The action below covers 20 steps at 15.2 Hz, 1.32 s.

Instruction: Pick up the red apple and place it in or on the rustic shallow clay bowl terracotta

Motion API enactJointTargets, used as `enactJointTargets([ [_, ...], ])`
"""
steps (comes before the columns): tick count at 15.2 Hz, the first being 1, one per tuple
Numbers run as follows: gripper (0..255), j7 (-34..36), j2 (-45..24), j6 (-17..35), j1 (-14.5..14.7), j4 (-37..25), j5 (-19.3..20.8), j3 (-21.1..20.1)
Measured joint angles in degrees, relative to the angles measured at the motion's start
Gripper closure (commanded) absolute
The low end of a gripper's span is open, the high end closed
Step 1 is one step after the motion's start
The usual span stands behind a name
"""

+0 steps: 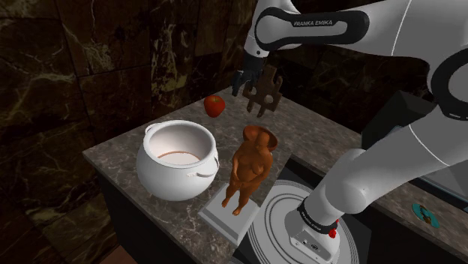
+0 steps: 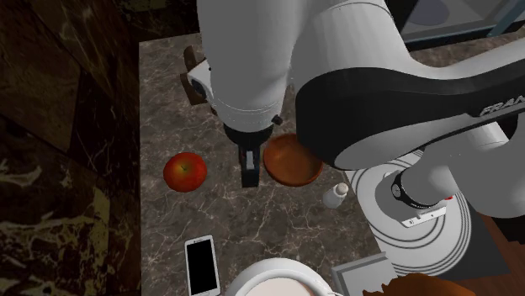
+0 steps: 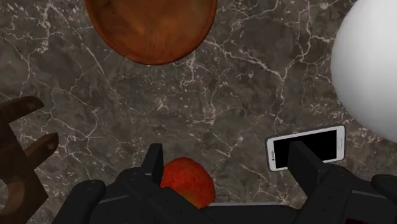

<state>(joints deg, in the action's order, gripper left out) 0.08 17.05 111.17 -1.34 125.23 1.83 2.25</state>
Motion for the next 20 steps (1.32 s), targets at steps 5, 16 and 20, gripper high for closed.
enactJointTargets([
  [5,0,-1.5,-10.8,4.5,-0.7,-7.1,-1.1,1.5],
  [16,0,-4.6,-32.1,8.5,-2.8,-25.5,-5.0,3.0],
  [20,0,-4.7,-33.7,10.8,-2.8,-24.9,-5.2,2.9],
])
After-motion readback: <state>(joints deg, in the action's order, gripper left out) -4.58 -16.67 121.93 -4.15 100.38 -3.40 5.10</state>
